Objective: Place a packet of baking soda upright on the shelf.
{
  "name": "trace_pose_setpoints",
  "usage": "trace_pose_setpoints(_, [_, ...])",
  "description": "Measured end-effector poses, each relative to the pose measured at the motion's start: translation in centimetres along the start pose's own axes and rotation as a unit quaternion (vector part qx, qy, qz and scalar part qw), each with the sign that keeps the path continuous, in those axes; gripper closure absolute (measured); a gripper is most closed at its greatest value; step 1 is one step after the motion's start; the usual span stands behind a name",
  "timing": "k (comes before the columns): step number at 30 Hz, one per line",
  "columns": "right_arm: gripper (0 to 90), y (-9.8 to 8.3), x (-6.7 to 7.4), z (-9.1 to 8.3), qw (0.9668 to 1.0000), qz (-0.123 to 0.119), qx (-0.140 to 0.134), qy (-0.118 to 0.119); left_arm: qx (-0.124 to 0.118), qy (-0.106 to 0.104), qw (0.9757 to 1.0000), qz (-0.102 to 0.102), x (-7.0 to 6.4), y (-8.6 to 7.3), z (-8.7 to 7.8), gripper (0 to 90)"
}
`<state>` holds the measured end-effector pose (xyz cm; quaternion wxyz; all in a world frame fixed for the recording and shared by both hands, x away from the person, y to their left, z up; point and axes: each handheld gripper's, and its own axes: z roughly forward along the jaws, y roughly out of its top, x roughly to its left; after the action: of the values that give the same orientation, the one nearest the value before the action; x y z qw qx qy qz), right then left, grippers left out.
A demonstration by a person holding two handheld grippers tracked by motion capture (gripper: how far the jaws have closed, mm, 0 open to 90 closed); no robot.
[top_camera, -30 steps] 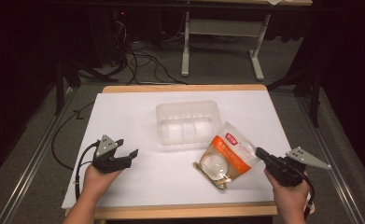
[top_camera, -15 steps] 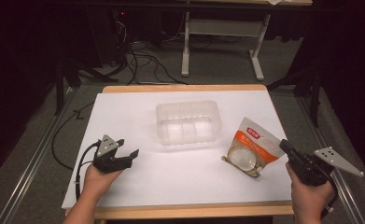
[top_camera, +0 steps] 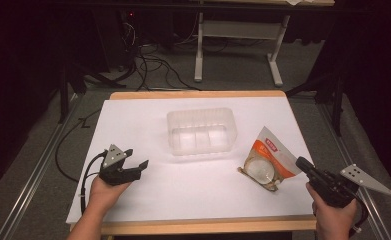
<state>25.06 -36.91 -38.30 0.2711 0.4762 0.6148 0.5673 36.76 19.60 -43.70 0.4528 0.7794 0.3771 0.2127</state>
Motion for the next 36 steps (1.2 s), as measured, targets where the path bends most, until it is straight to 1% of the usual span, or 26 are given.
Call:
trace_pose_setpoints(2, [86.2, -0.1, 0.1, 0.2, 1.0, -0.001, 0.004, 0.0, 0.001, 0.001, 1.0, 0.002, 0.0, 0.0, 0.0, 28.7])
trace_pose_setpoints(4, [86.7, -0.2, 0.1, 0.4, 1.0, -0.002, 0.006, -0.005, 0.001, 0.0, 1.0, 0.002, 0.0, 0.0, 0.0, 28.7])
trace_pose_setpoints(5, [86.2, -0.1, 0.0, 0.5, 0.9999, -0.006, 0.006, -0.012, 0.001, 0.0, 1.0, 0.002, 0.0, 0.0, 0.0, 28.7])
trace_pose_setpoints(6, [86.2, -0.1, 0.0, 0.5, 0.9999, -0.006, 0.006, -0.012, 0.001, 0.0, 1.0, 0.002, -0.1, 0.0, 0.0, 28.7])
trace_pose_setpoints(7, [84.5, -0.1, -0.1, 0.6, 0.9999, -0.006, 0.007, -0.015, 0.002, 0.0, 1.0, 0.002, -0.1, 0.0, 0.1, 28.7])
trace_pose_setpoints(8, [80.4, -0.2, -0.5, 0.8, 0.9998, -0.003, 0.009, -0.016, 0.003, 0.0, 1.0, 0.002, -0.1, 0.0, 0.1, 28.7])
trace_pose_setpoints(10, [77.4, -0.3, -1.3, 1.3, 0.9999, 0.006, 0.012, 0.001, 0.004, -0.001, 1.0, 0.006, -0.2, 0.0, 0.0, 28.7])
trace_pose_setpoints(11, [77.4, -0.3, -1.3, 1.3, 0.9999, 0.006, 0.012, 0.001, 0.004, -0.001, 1.0, 0.008, -0.2, 0.0, 0.0, 28.7])
trace_pose_setpoints(12, [75.8, -0.3, -1.6, 1.6, 0.9998, 0.012, 0.015, 0.005, 0.004, 0.0, 1.0, 0.008, -0.2, 0.0, 0.1, 28.7])
trace_pose_setpoints(13, [72.6, -0.5, -2.3, 2.3, 0.9996, 0.019, 0.021, 0.005, 0.007, 0.0, 0.9999, 0.009, -0.1, 0.0, 0.1, 28.7])
trace_pose_setpoints(14, [72.6, -0.5, -2.3, 2.3, 0.9996, 0.019, 0.021, 0.005, 0.007, 0.0, 0.9999, 0.008, -0.1, -0.1, 0.1, 28.7])
trace_pose_setpoints(16, [71.3, -0.6, -2.8, 2.8, 0.9993, 0.024, 0.027, 0.006, 0.009, 0.0, 0.9999, 0.009, -0.1, -0.1, 0.2, 28.6])
trace_pose_setpoints(17, [70.0, -0.5, -3.2, 3.2, 0.9993, 0.022, 0.031, 0.003, 0.011, 0.0, 0.9999, 0.009, -0.2, -0.1, 0.3, 28.6])
trace_pose_setpoints(18, [70.0, -0.5, -3.2, 3.2, 0.9993, 0.022, 0.031, 0.003, 0.013, 0.0, 0.9999, 0.007, -0.2, -0.1, 0.3, 28.6])
trace_pose_setpoints(20, [66.9, -0.7, -3.9, 3.7, 0.999, 0.03, 0.034, -0.001, 0.015, -0.002, 0.9998, 0.009, -0.3, -0.2, 0.4, 28.6])
trace_pose_setpoints(22, [65.7, -0.8, -4.2, 3.8, 0.9987, 0.033, 0.038, -0.003, 0.019, -0.004, 0.9998, 0.01, -0.4, -0.2, 0.5, 28.6])
trace_pose_setpoints(25, [65.7, -1.0, -4.8, 4.0, 0.9984, 0.037, 0.043, -0.002, 0.021, -0.003, 0.9997, 0.012, -0.5, -0.2, 0.5, 28.7])
trace_pose_setpoints(28, [64.0, -1.0, -5.0, 4.2, 0.9983, 0.031, 0.05, -0.005, 0.02, -0.001, 0.9997, 0.013, -0.6, -0.2, 0.4, 28.6])
trace_pose_setpoints(30, [61.5, -1.1, -5.3, 4.6, 0.9981, 0.027, 0.055, -0.01, 0.017, 0.0, 0.9998, 0.008, -0.6, -0.2, 0.4, 28.6])
trace_pose_setpoints(31, [61.9, -1.3, -5.6, 5.0, 0.9974, 0.03, 0.065, -0.009, 0.018, 0.001, 0.9998, 0.009, -0.5, -0.3, 0.4, 28.6])
trace_pose_setpoints(33, [62.7, -1.4, -5.6, 5.1, 0.9973, 0.027, 0.067, -0.011, 0.021, 0.002, 0.9998, 0.007, -0.5, -0.3, 0.5, 28.7])
trace_pose_setpoints(34, [66.4, -1.4, -5.6, 5.1, 0.9973, 0.026, 0.066, -0.015, 0.023, 0.001, 0.9997, 0.008, -0.5, -0.4, 0.5, 28.6])
trace_pose_setpoints(36, [67.6, -1.4, -5.5, 5.0, 0.9974, 0.025, 0.067, -0.013, 0.024, 0.0, 0.9997, 0.007, -0.5, -0.4, 0.6, 28.7])
